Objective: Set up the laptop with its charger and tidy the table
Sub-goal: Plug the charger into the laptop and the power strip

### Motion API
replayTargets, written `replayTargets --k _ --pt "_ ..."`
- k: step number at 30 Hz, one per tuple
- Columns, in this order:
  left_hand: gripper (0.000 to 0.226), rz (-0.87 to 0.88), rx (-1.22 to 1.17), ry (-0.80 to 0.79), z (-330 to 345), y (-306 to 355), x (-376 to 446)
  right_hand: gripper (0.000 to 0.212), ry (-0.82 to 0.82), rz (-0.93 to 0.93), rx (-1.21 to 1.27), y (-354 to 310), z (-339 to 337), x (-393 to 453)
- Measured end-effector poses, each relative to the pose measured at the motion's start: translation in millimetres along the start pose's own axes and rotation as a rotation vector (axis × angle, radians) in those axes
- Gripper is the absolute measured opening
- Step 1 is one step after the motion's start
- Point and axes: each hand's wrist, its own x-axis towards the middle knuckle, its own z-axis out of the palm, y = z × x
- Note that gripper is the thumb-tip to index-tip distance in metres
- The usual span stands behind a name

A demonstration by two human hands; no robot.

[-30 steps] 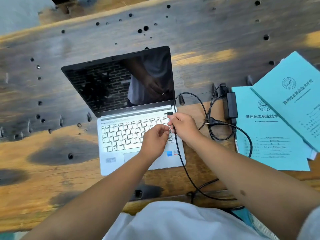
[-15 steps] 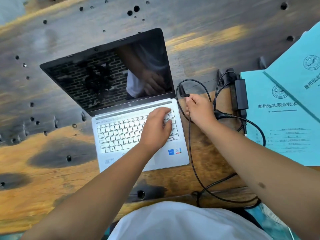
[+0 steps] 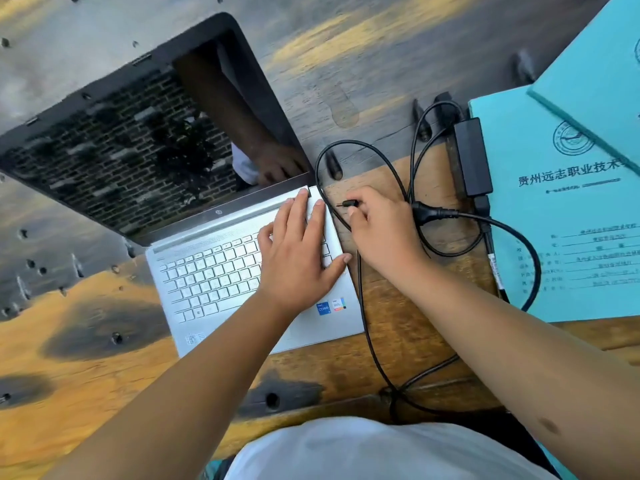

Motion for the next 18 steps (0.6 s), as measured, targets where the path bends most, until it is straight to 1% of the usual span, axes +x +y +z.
replayTargets --k 3,8,9,11,13,15,18 --pt "0.083 -0.035 0.015 -0.009 1.0 8.0 -1.1 0.017 0.061 0.019 0.059 0.9 -2.7 -8.4" --pt "0.09 -0.094 -0.023 -0.002 -4.5 15.0 14.4 0.018 -0.01 0.023 0.073 0.3 -2.2 -16.0" --pt "0.091 -0.082 -0.031 -0.001 -6.3 14.0 18.0 0.018 -0.008 0.008 0.071 -0.8 -0.9 -16.0" --pt "0.087 0.017 -0.03 -0.007 -10.0 9.6 22.5 0.018 0.022 -0.024 0.061 -3.0 1.5 -13.7" --pt "0.081 0.099 -0.088 -0.033 -14.1 4.5 27.6 0.018 0.036 -0.02 0.041 -4.3 3.9 -8.7" --pt "0.079 0.089 -0.188 -0.068 -19.4 2.8 35.3 0.017 0.03 0.005 0.006 -4.8 5.0 -3.8" --pt "0.078 0.073 -0.243 -0.114 -28.0 5.7 50.3 0.018 0.055 -0.039 -0.059 -6.9 6.5 1.5"
